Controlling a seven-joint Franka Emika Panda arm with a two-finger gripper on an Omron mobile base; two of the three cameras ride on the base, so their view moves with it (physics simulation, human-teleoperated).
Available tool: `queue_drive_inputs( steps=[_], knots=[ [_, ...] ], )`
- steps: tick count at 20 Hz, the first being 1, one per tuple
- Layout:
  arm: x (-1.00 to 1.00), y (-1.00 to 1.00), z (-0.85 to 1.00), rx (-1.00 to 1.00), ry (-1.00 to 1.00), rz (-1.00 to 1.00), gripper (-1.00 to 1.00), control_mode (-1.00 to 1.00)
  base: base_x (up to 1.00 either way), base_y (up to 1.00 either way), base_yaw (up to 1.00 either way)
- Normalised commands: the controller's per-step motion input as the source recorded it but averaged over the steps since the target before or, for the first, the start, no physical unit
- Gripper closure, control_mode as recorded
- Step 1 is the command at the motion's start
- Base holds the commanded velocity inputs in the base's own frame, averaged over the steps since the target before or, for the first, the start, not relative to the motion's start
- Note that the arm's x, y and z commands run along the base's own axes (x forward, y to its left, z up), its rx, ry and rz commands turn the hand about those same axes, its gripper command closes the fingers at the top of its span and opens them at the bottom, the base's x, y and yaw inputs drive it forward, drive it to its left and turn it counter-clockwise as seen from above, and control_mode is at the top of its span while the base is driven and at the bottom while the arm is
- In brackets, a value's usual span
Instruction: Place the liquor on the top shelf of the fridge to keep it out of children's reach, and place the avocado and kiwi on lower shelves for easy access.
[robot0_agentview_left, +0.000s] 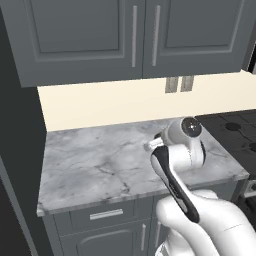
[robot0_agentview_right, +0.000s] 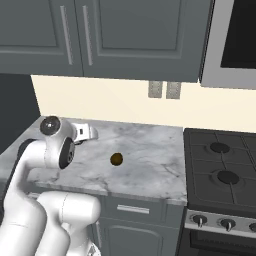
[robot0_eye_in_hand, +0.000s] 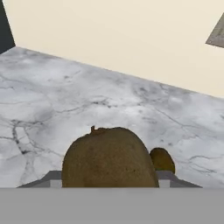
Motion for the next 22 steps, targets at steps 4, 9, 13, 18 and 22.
queue_drive_inputs(
  steps=[4,9,13,18,22],
  knots=[
    [-0.79,-0.39,1.00,0.00,-0.28,-0.07,1.00,-1.00,0.00,0.00,0.00],
    [-0.80,-0.50,0.95,0.00,-0.19,-0.06,1.00,-1.00,0.00,0.00,0.00],
    [-0.80,-0.41,0.56,0.00,-0.09,-0.06,1.00,-1.00,0.00,0.00,0.00],
    [-0.46,-0.07,0.00,-0.01,0.00,-0.01,1.00,-1.00,0.00,0.00,0.00],
    [-0.18,0.00,0.07,-0.02,0.00,0.00,1.00,-1.00,0.00,0.00,0.00]
  ],
)
